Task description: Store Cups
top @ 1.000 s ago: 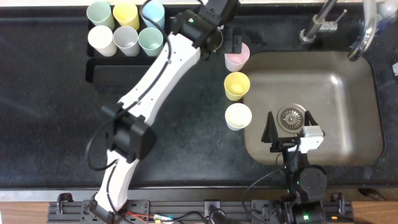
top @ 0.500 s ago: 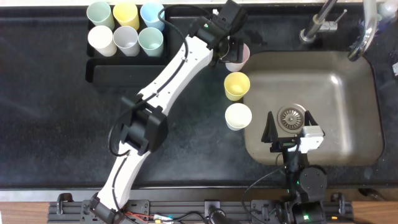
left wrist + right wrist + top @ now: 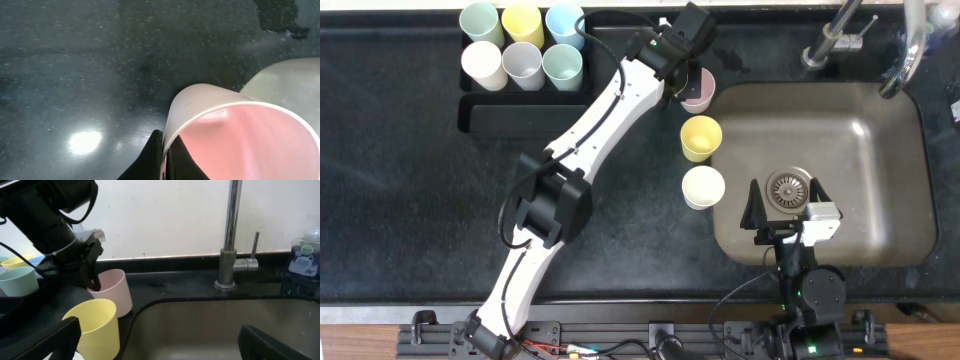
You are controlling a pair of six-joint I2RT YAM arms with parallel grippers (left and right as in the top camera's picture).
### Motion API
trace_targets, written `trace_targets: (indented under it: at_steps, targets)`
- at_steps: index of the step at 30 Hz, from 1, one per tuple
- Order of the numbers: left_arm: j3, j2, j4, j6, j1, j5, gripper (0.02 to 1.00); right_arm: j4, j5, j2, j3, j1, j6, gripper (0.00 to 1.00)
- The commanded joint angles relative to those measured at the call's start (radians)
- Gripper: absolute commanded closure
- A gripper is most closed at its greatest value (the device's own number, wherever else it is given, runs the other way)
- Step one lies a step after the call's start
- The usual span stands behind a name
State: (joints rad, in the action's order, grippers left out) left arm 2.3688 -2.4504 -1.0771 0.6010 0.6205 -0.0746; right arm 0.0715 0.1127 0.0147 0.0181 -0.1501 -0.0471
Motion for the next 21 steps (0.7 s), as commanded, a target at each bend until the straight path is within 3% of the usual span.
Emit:
trace_targets:
  at_steps: [1, 9, 16, 21]
  targets:
    - [0.032, 0.141, -0.021, 0.026, -0.005, -0.117, 0.985, -0.005, 0.011, -0.011, -0.014, 0.007, 0.006, 0.003]
    - [0.032, 0.412, -0.272, 0.014, -0.154, -0.259, 0.982, -0.005, 0.011, -0.011, -0.014, 0.006, 0.006, 0.005]
    - [0.023, 0.567, -0.397, -0.233, -0.373, -0.251, 0.972, -0.005, 0.011, -0.011, -0.014, 0.007, 0.006, 0.005]
    - [0.023, 0.601, -0.476, -0.389, -0.567, -0.149, 0.954, -0.005, 0.011, -0.011, -0.014, 0.007, 0.006, 0.005]
